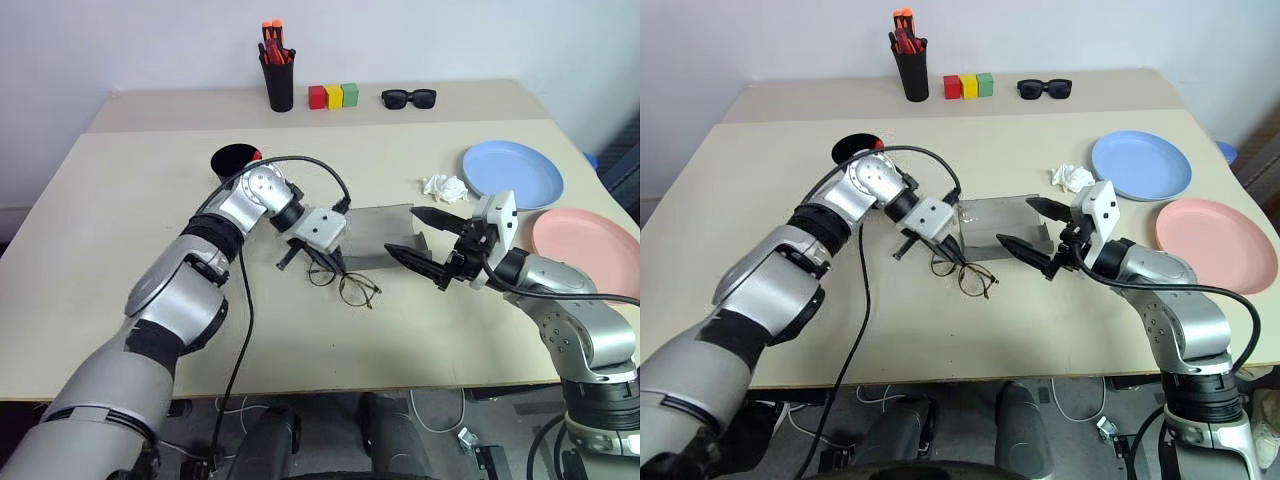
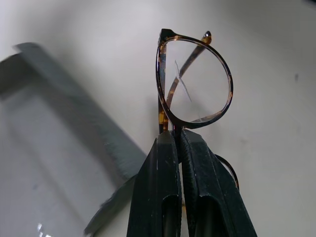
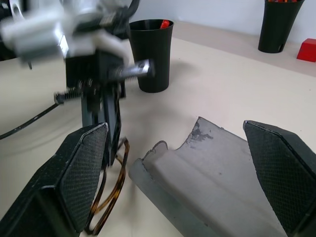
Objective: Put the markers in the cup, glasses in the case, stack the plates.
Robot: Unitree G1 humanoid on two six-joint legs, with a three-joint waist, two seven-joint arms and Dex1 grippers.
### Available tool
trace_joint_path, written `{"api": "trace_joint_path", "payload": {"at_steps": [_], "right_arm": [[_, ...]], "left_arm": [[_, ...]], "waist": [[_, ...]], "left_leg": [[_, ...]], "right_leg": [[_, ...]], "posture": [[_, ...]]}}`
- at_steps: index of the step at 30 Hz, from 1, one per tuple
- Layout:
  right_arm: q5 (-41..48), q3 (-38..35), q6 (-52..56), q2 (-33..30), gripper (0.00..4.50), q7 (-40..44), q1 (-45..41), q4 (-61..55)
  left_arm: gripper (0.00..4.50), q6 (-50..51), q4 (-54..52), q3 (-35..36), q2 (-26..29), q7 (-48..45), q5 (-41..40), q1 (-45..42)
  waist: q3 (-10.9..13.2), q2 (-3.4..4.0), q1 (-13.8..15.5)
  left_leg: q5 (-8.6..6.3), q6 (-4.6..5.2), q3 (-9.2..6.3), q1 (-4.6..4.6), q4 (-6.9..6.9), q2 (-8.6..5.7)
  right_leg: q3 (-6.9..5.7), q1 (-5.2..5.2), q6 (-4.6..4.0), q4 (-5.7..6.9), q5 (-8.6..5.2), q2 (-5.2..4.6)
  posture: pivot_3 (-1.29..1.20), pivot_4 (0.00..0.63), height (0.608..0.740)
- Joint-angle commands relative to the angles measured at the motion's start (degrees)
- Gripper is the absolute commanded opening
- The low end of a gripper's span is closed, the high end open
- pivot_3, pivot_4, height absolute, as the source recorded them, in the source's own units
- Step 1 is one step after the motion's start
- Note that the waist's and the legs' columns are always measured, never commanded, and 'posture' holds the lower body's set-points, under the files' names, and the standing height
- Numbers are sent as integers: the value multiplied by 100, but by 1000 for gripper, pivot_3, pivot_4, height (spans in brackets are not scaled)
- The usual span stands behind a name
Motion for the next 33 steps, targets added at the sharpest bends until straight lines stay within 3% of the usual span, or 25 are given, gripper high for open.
{"api": "trace_joint_path", "payload": {"at_steps": [1, 6, 11, 20, 27, 33], "right_arm": [[62, -83, -112, 33, 4500, 0, -134, -43], [196, -295, -143, -22, 4500, 54, -44, -53], [69, -672, -310, -315, 4500, 159, 168, 140], [104, -990, -317, -569, 4500, 221, 655, 21], [143, -854, -252, -421, 4500, -9, 618, -196], [154, -791, -245, -414, 4500, -95, 620, -259]], "left_arm": [[60, 730, -313, -16, 118, -18, -595, -288], [60, 1306, -303, 145, 188, -18, -826, -470], [60, 1102, 257, 618, 35, -18, -345, -688], [60, 1088, 1136, 1547, -626, 1257, 659, -882], [60, 1168, 1466, 1677, -1069, 2621, 1557, -834], [60, 1442, 1539, 1957, -1467, 2889, 1791, -714]], "waist": [[0, 0, 0], [0, 0, -1], [0, 0, 21], [2, -3, 0], [2, -4, 20], [3, -4, 21]], "left_leg": [[0, 0, 0, 0, 0, 0], [0, 1, 0, 0, 0, -1], [0, 0, 1, -1, 0, -4], [-1, 2, 2, -1, 4, -7], [-2, 3, 3, 0, 4, -7], [-2, 2, 3, -2, 5, -9]], "right_leg": [[0, 0, 0, 0, 0, 0], [0, 0, 1, -1, 0, 0], [0, 0, 1, -3, 0, 0], [1, 3, 5, -4, 0, -2], [2, 4, 8, -5, 1, -2], [2, 4, 10, -6, 2, -3]], "posture": [[0, 150, 740], [0, 150, 740], [0, 150, 740], [0, 150, 740], [0, 150, 740], [0, 150, 740]]}}
